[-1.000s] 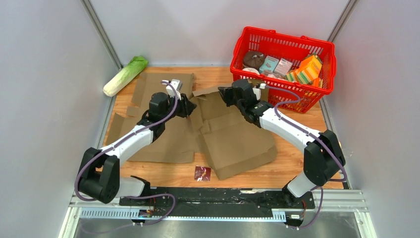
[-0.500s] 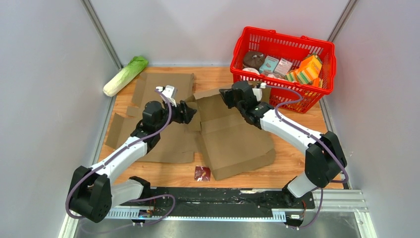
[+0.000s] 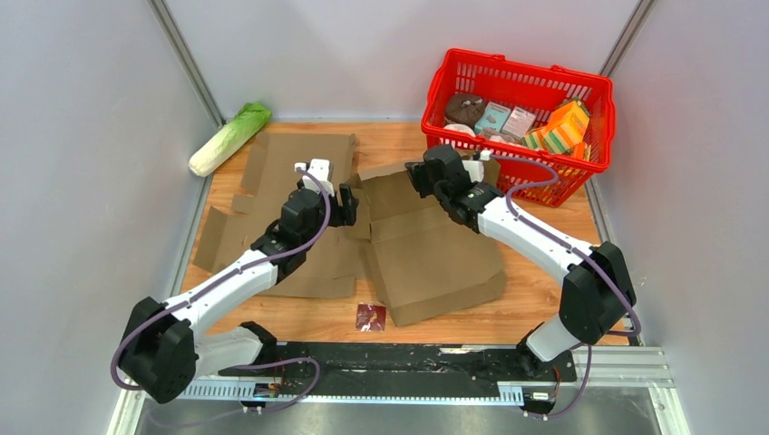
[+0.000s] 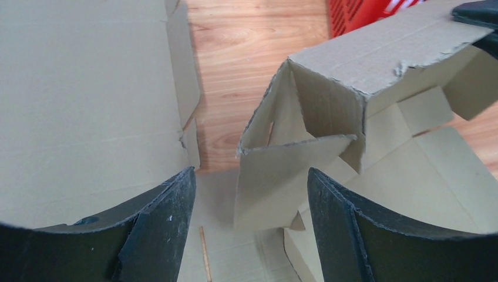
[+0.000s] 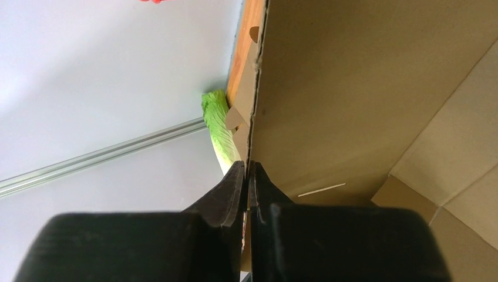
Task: Fold the paper box
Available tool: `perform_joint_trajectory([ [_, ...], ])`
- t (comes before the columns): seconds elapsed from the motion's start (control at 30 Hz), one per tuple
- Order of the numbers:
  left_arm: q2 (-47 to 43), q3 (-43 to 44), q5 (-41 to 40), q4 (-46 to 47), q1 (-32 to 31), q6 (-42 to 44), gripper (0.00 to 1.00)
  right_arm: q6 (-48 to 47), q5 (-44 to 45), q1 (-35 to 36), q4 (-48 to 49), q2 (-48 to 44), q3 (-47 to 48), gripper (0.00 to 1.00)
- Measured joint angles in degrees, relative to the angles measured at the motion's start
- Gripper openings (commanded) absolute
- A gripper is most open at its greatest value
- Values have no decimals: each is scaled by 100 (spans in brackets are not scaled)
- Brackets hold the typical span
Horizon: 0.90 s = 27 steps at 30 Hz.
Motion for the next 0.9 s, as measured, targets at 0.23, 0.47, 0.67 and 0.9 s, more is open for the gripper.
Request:
perform_joint_trajectory([
  [0.23,466,258,-933,31,-470,-22,79,236,107,57,-326,55,249,6],
  [0.47,601,173,-1215,343,-761,-81,80,422,142,57,-494,170,354,6],
  [0.67,675,63,-1340,422,-774,-219,80,455,144,61,-522,201,389,5],
  [0.9,1161,374,-1606,267,-831,-457,81,503,144,98,-549,234,428,5],
])
